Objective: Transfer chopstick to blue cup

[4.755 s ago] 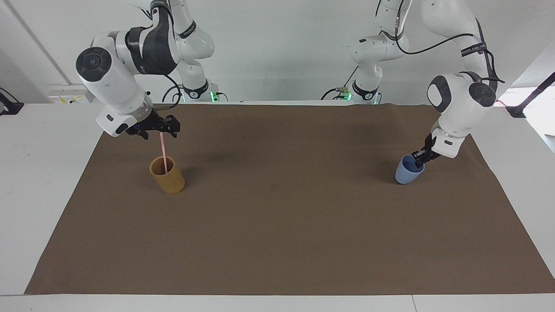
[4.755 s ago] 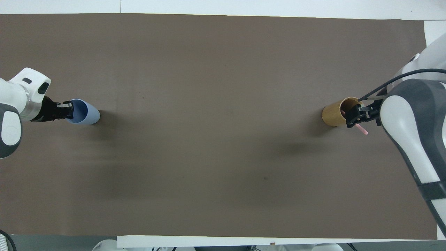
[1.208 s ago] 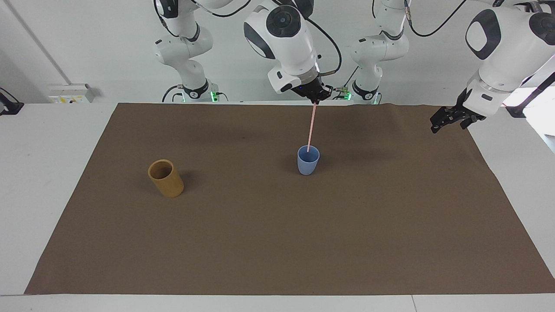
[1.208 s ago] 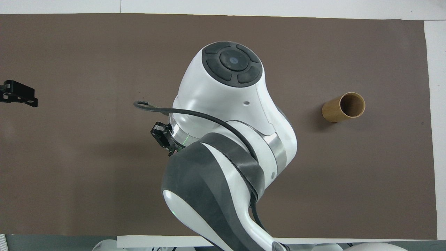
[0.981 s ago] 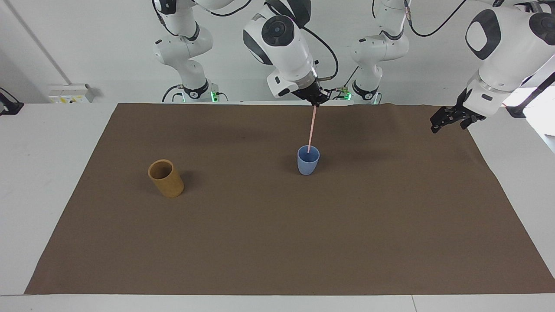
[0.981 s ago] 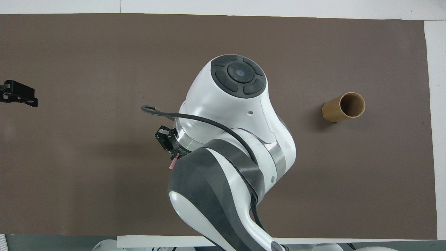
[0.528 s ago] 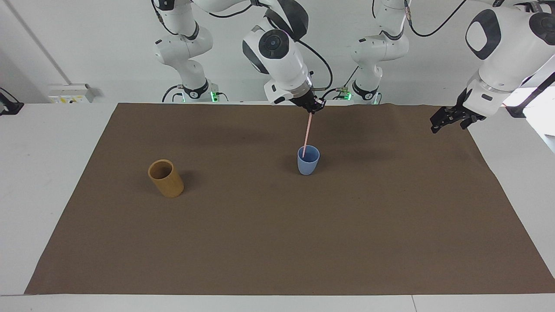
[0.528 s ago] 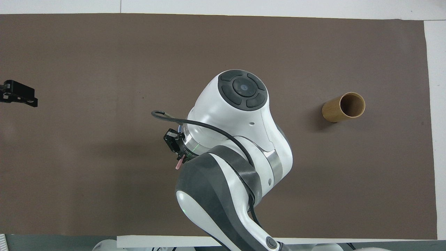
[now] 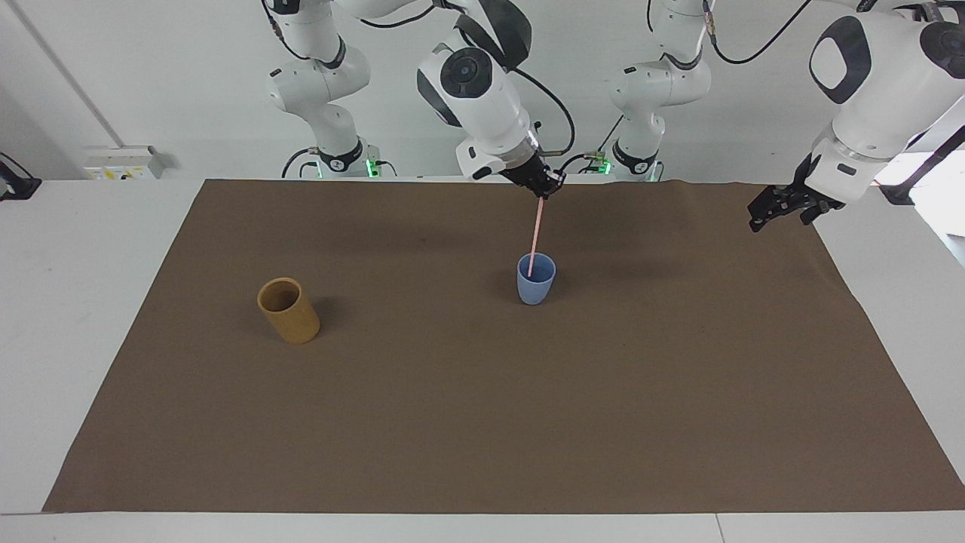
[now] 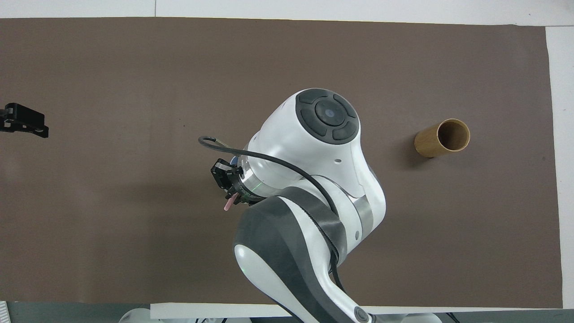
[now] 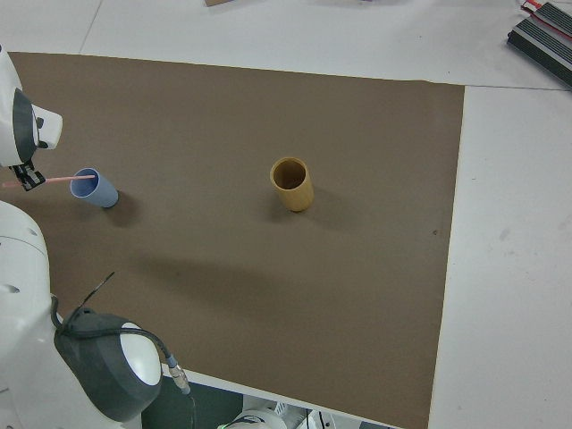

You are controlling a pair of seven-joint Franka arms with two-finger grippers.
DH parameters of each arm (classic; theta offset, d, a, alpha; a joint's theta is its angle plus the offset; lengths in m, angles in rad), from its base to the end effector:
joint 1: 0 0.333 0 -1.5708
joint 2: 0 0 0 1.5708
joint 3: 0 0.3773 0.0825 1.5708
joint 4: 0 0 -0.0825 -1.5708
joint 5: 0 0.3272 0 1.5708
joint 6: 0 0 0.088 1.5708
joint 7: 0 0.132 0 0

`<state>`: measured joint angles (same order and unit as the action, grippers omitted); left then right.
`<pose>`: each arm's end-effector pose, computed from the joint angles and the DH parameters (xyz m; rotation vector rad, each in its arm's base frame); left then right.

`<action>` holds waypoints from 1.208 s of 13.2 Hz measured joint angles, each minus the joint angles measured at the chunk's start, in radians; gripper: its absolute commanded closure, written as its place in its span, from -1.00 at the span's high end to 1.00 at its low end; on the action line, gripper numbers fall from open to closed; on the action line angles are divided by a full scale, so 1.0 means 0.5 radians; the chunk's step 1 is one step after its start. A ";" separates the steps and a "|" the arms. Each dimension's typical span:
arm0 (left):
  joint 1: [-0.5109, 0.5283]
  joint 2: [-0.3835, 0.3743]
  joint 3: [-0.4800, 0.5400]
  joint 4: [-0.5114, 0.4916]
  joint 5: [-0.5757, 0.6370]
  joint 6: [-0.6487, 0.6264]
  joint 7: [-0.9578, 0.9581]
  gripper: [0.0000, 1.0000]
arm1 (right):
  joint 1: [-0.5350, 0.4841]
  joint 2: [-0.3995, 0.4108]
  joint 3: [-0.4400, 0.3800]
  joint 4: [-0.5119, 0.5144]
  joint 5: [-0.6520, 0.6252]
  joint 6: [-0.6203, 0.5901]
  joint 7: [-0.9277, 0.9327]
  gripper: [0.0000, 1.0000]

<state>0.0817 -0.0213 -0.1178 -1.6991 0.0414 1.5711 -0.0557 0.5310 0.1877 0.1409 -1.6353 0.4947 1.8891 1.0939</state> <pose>0.4819 -0.0126 0.6185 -3.0885 -0.0271 0.1619 0.4361 0.3963 0.5742 -2.6237 0.7649 0.4821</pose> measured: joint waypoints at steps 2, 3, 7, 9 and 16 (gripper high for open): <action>0.000 0.000 0.000 0.000 0.000 0.000 0.000 1.00 | -0.117 -0.008 -0.006 0.059 -0.006 -0.002 -0.047 1.00; 0.000 0.000 0.000 0.000 0.000 0.000 0.000 1.00 | -0.188 -0.015 -0.009 0.083 -0.008 -0.004 -0.090 1.00; 0.000 0.000 0.000 0.000 0.000 0.000 0.000 1.00 | -0.397 -0.098 -0.023 0.130 -0.282 -0.140 -0.377 1.00; 0.000 0.000 0.000 0.000 0.000 0.000 0.000 1.00 | -0.638 -0.184 -0.033 0.139 -0.475 -0.364 -0.799 1.00; 0.000 -0.005 -0.011 0.024 0.000 -0.008 0.001 1.00 | -1.300 -0.426 -0.118 0.353 -1.070 -1.039 -2.100 1.00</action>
<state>0.0816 -0.0236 -0.1234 -1.6874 0.0414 1.5671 -0.0552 -0.1189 -0.0251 0.0817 -1.4586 -0.0403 1.3697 0.0439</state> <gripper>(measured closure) 0.000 0.000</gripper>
